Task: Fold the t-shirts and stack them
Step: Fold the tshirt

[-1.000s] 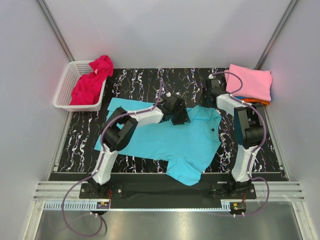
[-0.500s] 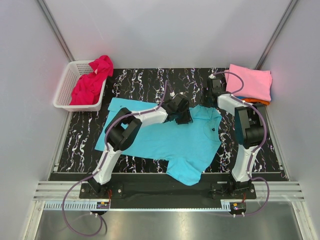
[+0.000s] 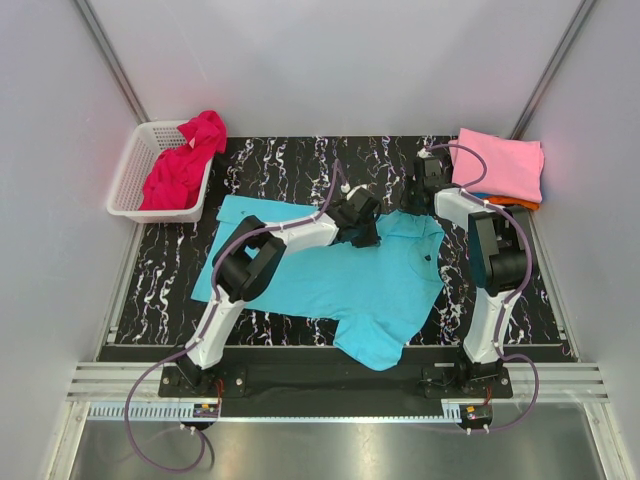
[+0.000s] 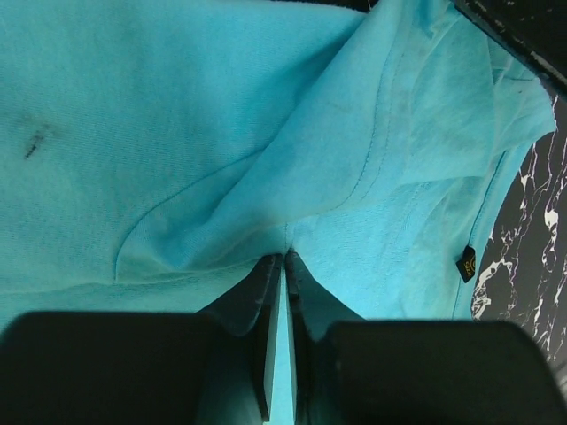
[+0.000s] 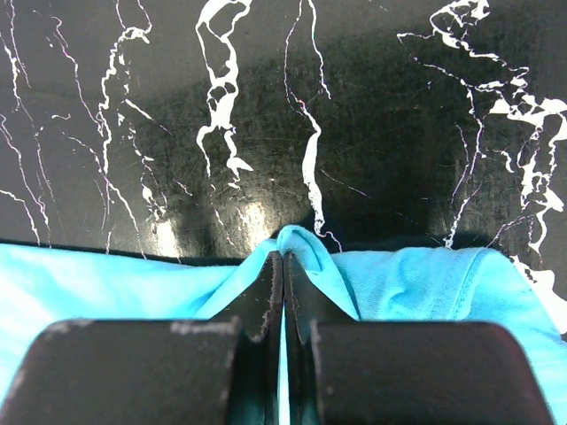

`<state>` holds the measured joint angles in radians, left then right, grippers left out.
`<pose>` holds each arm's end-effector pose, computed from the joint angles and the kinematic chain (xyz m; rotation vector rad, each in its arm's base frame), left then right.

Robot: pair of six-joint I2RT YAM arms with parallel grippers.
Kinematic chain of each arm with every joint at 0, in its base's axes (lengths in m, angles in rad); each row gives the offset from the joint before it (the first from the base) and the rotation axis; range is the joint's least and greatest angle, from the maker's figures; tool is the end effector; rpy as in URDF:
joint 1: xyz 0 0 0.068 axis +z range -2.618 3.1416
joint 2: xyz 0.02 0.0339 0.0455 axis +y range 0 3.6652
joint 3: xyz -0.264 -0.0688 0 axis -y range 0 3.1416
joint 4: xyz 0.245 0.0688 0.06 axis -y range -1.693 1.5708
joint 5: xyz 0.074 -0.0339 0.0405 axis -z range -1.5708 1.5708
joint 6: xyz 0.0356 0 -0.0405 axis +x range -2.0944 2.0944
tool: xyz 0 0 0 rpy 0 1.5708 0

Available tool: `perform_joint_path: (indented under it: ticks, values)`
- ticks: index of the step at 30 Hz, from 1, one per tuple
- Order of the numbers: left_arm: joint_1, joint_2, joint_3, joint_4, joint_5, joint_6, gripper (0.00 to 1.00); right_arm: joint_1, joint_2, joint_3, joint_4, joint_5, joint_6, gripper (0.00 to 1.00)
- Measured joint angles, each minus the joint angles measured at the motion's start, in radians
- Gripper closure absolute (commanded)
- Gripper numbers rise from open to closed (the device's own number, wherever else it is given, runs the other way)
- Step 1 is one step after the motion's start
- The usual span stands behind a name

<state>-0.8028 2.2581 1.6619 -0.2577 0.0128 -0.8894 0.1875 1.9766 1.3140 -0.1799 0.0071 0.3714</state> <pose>0.3442 -0.3570 0.1470 -0.1055 2.5767 -0.7343 0.4198 0.0794 0.1709 0.2262 2.4178 0.2470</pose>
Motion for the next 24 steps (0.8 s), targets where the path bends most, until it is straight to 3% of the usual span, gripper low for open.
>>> perform_joint_path:
  ticks: [2, 5, 9, 24]
  values:
    - [-0.002, 0.0, 0.002, -0.003, -0.006, 0.002, 0.89, 0.0, 0.003, 0.0, 0.0, 0.0, 0.0, 1.0]
    - [-0.003, 0.0, 0.006, -0.011, -0.013, 0.008, 0.75, 0.0, 0.003, -0.001, 0.0, 0.0, 0.0, 1.0]
    - [-0.005, 0.0, 0.01, -0.008, -0.016, 0.009, 0.69, 0.0, 0.003, -0.002, 0.0, 0.0, 0.0, 1.0]
    - [-0.017, 0.0, 0.021, -0.019, -0.055, 0.011, 0.65, 0.0, 0.003, -0.002, 0.0, 0.0, 0.0, 1.0]
